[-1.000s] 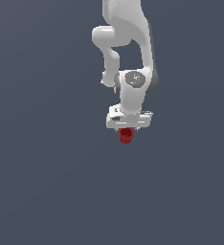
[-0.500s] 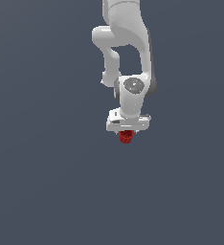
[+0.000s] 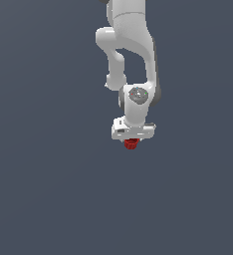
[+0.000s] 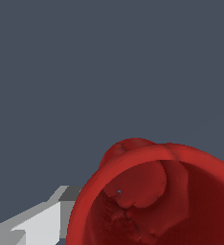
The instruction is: Pick up the object and move it to a goal position.
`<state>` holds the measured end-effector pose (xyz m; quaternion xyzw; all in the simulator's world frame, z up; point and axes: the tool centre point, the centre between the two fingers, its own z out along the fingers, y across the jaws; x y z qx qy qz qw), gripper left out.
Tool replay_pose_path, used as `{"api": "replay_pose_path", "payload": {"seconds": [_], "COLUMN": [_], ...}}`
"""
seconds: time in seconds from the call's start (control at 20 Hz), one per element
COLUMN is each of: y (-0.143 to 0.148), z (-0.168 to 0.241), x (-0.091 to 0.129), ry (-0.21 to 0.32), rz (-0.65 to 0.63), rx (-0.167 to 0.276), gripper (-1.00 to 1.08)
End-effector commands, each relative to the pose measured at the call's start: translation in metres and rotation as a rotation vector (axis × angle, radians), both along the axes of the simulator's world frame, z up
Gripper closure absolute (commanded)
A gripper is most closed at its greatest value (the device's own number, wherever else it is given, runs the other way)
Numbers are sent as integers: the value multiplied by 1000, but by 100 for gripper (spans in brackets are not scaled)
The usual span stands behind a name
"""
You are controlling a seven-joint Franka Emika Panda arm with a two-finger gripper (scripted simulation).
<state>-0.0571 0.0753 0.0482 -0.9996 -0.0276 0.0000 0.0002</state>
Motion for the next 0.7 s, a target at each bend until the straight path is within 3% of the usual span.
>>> {"api": "replay_pose_path", "payload": {"seconds": [0.0, 0.65], "y": [0, -3], "z": [-1, 4], "x": [0, 3], "ry": [0, -13], "rz": [-1, 7], "rx": [0, 4], "gripper": [108, 108]}}
